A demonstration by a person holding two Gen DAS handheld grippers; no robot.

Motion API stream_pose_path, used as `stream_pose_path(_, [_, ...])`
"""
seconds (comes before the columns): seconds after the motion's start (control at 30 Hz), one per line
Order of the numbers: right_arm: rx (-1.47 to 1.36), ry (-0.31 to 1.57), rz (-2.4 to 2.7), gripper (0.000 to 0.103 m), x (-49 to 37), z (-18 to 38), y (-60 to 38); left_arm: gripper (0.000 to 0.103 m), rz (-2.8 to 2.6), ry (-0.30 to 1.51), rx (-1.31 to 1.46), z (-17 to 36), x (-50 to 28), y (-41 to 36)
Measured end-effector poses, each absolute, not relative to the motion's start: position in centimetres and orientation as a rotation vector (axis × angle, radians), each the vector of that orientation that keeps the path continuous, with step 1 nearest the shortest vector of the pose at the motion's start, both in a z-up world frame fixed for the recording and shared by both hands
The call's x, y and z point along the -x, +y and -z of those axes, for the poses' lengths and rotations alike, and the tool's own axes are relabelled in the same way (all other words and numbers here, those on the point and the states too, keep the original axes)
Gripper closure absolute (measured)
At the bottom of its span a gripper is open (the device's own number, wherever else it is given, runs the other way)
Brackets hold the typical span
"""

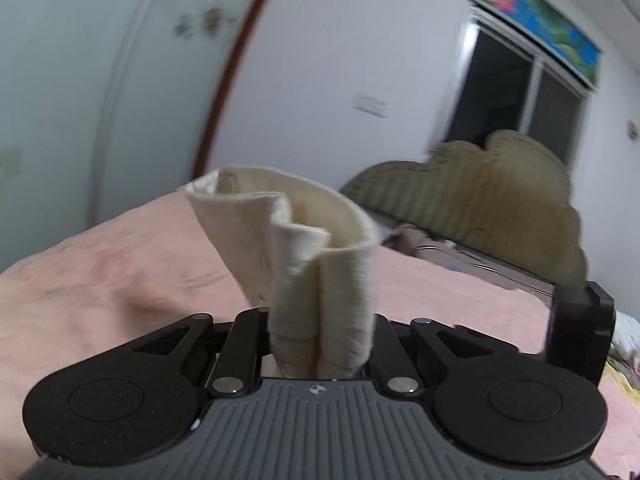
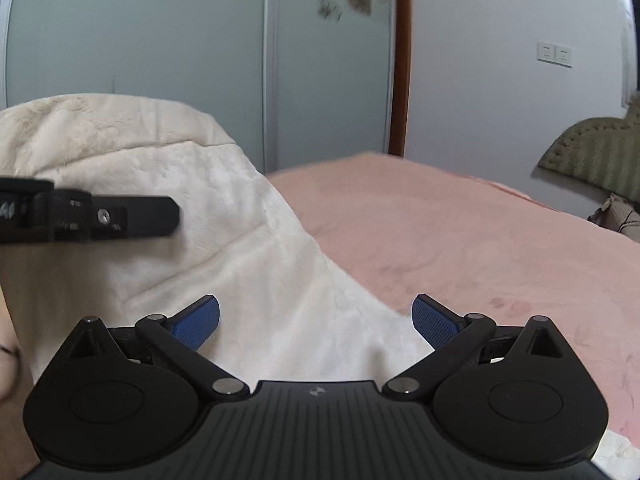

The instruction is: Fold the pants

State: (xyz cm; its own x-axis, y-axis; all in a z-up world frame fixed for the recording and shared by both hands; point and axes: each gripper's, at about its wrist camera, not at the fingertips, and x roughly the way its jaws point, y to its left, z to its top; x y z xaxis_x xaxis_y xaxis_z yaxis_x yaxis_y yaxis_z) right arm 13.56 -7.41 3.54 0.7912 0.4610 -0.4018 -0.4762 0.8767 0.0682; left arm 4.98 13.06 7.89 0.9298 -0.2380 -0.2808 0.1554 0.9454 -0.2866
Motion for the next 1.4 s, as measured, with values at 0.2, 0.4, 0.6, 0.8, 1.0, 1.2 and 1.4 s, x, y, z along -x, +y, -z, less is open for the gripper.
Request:
stream_pose_path(0.2, [0.003, 0.287, -0.437, 0.000, -10.7, -5.2, -12.8, 0.089, 0.347, 0.285, 0.216, -8.9, -3.6, 6.9])
stream_pose_path(0.4, [0.004, 0.274, -0.339, 0.000, -8.6, -4.8, -18.9, 0.087, 0.474, 0.321, 0.146, -7.6, -4.2, -1.5])
stream_pose_path(0.6, [0.039, 0.305, -0.263, 0.000, -7.0, -4.0, -24.1, 0.084, 0.555, 0.300, 0.021, -4.9, -4.0, -9.0])
stream_pose_path(0.8, [0.091, 0.364, -0.202, 0.000, -6.1, -2.3, -27.3, 0.084, 0.620, 0.412, 0.011, -2.5, -5.0, -13.1])
stream_pose_path(1.0, [0.082, 0.407, -0.172, 0.000, -5.6, -0.6, -28.6, 0.080, 0.632, 0.433, 0.013, -0.8, -5.0, -14.3])
stream_pose_path(1.2, [0.088, 0.409, -0.140, 0.000, -4.8, -0.1, -29.0, 0.079, 0.671, 0.426, 0.019, -0.4, -5.1, -14.3])
stream_pose_path(1.4, [0.047, 0.458, -0.102, 0.000, -4.1, 0.8, -29.5, 0.076, 0.722, 0.486, 0.014, 0.6, -5.6, -14.7])
